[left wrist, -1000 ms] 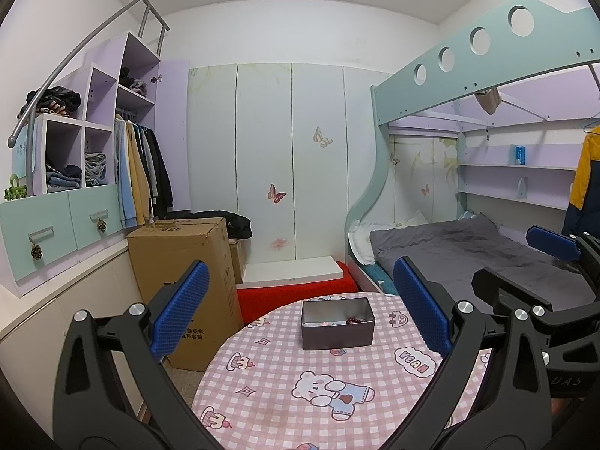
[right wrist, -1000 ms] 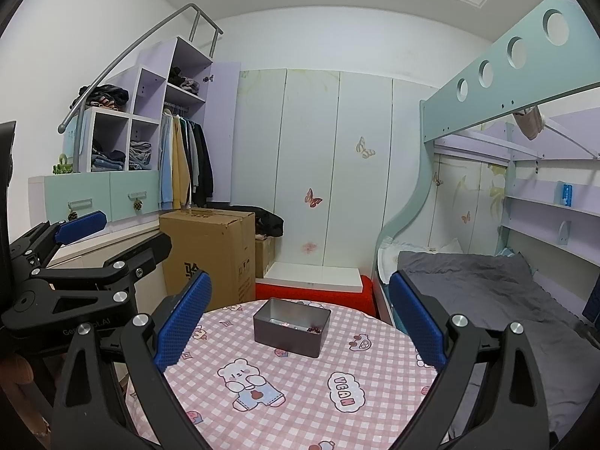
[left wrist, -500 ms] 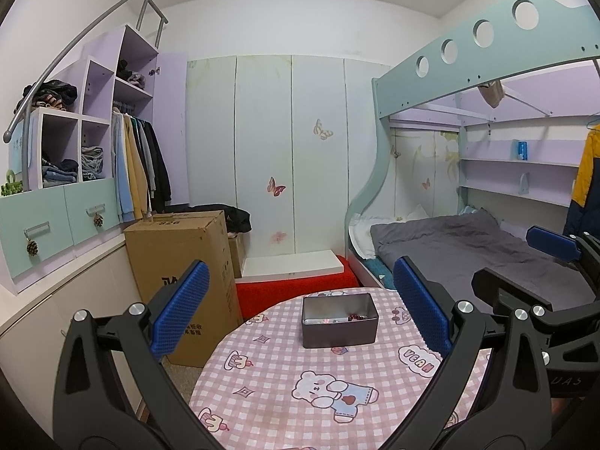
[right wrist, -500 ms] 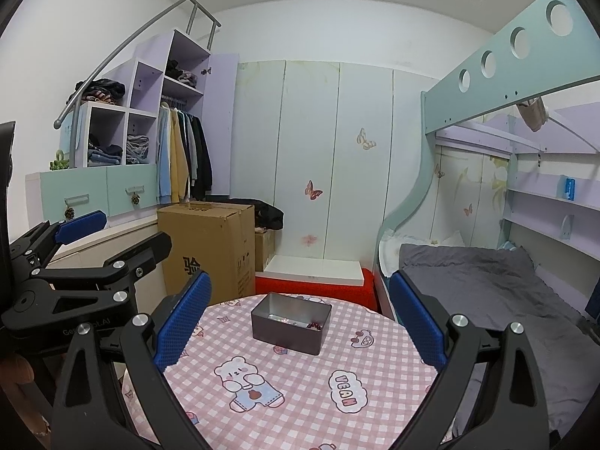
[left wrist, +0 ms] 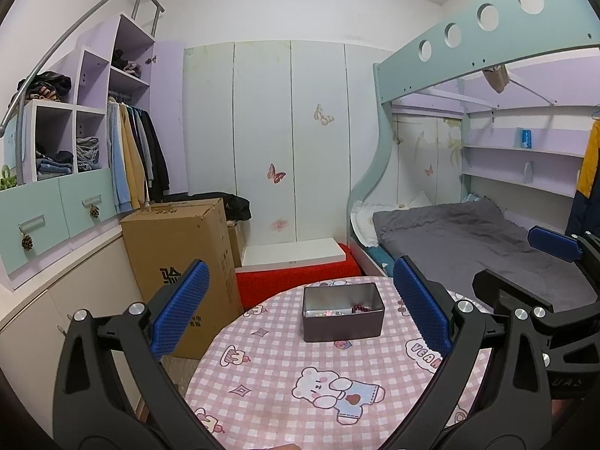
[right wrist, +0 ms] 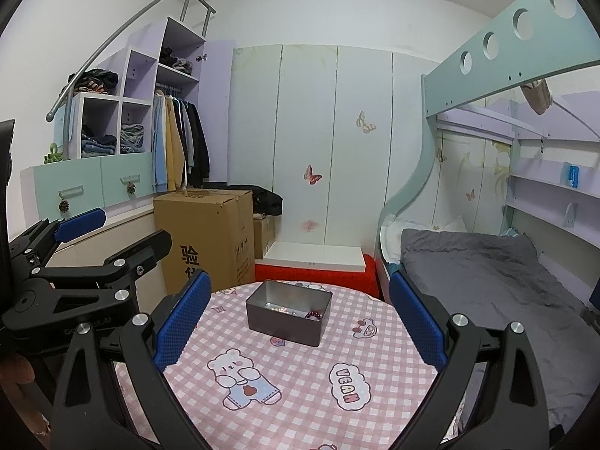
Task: Organize jewelry
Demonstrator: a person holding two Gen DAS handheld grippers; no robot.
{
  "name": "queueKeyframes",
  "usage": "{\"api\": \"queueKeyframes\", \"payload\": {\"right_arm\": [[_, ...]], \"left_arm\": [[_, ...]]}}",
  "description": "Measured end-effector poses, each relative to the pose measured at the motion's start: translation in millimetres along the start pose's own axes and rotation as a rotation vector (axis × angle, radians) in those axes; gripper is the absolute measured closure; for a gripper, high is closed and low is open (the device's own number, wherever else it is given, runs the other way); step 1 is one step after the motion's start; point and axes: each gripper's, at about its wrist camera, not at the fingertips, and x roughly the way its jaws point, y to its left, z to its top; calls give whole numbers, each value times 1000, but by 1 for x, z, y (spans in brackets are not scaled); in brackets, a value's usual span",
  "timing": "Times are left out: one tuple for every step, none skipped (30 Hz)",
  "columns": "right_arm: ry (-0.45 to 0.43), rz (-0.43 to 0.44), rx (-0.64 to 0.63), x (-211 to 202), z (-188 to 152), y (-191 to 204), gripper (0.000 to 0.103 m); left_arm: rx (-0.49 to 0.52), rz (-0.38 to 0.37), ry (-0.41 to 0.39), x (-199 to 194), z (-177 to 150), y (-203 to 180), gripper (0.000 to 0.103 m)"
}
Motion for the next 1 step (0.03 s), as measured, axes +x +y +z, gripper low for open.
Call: {"api": "queueKeyframes", "payload": {"right_arm": [[5, 0, 1, 2, -1, -1, 11]], "left_arm": [[2, 1, 7, 3, -1, -1, 7]]}}
